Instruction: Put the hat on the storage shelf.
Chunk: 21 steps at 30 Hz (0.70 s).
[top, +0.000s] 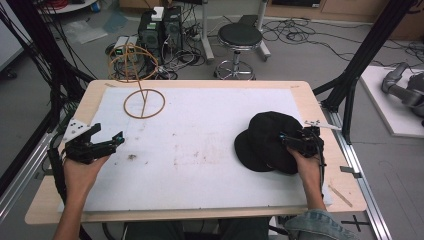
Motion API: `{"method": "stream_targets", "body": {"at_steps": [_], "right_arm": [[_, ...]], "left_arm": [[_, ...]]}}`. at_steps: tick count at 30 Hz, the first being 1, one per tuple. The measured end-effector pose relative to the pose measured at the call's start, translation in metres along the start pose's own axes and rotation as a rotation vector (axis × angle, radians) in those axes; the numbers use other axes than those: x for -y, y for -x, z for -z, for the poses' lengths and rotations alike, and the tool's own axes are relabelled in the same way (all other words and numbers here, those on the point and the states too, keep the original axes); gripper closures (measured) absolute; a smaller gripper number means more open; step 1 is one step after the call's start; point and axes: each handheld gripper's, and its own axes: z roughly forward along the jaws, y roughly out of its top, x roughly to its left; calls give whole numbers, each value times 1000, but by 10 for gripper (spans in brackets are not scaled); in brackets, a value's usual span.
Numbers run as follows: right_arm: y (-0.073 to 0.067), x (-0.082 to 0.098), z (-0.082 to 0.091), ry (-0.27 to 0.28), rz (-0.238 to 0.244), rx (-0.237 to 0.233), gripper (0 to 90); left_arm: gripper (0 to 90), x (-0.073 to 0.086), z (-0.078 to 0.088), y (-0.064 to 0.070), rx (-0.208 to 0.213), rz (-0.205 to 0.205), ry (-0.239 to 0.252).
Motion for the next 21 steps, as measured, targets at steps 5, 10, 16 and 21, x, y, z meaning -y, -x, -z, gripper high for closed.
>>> {"method": "stream_targets", "body": {"at_steps": [5,10,16,21], "right_arm": [[-3,2,-5,-47,43,12,358],[-6,2,-6,-64,83,18,493],[-6,3,-4,-75,92,32,642],[-7,3,-3,-67,105,43,715]], "left_arm": [[170,1,1,-2,-6,10,-1],[172,0,2,-2,-4,3,2],[172,0,2,-2,-9,11,4],[173,-1,3,-3,-8,5,9]]}}
